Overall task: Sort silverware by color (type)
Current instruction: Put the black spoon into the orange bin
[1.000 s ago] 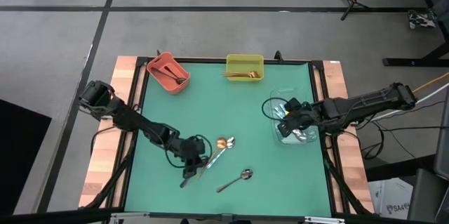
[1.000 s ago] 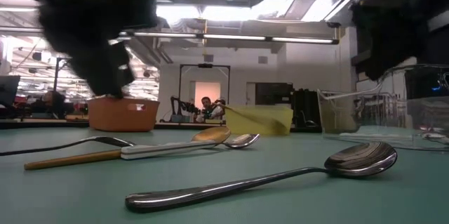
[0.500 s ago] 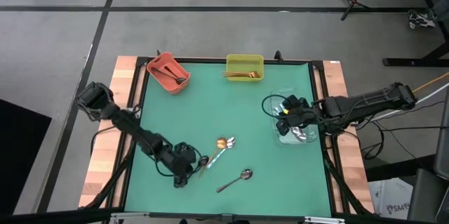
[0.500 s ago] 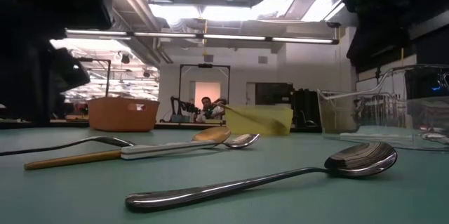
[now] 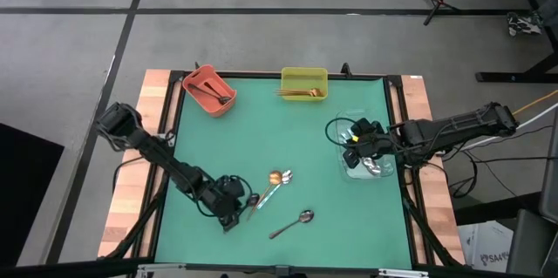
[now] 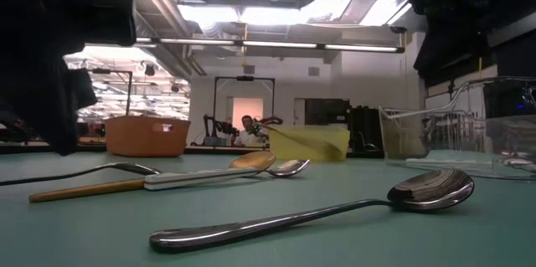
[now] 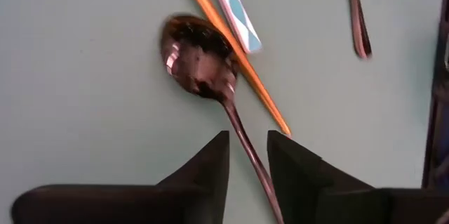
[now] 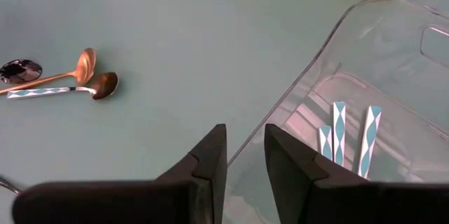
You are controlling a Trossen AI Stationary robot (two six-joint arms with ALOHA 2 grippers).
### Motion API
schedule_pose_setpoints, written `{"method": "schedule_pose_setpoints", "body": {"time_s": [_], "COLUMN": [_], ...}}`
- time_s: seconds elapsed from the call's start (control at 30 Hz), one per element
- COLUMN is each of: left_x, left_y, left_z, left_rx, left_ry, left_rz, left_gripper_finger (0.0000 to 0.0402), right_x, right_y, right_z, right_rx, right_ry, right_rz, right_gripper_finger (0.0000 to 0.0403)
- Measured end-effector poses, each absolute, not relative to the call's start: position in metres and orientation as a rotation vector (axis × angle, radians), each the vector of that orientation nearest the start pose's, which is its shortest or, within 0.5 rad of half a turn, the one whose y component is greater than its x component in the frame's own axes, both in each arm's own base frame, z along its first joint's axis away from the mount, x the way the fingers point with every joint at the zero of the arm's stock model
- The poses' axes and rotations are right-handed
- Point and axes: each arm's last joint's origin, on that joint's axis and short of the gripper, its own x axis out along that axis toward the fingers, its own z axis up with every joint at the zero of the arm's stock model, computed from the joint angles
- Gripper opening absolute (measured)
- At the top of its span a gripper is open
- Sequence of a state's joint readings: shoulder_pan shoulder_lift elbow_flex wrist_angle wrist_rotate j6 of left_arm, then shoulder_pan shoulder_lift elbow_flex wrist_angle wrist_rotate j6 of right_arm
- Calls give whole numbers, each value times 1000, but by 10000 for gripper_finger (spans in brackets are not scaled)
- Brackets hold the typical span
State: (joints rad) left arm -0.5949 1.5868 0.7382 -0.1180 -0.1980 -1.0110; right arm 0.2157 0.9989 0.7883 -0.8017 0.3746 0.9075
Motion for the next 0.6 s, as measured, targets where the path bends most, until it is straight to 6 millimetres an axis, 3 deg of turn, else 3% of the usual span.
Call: {"method": "schedule_pose_setpoints", "body": {"time_s": [0.2, 0.6], "left_x": [242, 247], "left_y": [-154, -159], "left_z": [143, 129], "left_rx": [-565, -559], "left_ry": [919, 916], "left_rz": [175, 175], "left_gripper_finger": [116, 105], "right_x": [178, 178], "right_y": [28, 28], "right_z": [253, 253], "right_rx": [539, 538], "right_ry": [815, 815], "right_rz": [-561, -561], "right_gripper_finger": [88, 88]}}
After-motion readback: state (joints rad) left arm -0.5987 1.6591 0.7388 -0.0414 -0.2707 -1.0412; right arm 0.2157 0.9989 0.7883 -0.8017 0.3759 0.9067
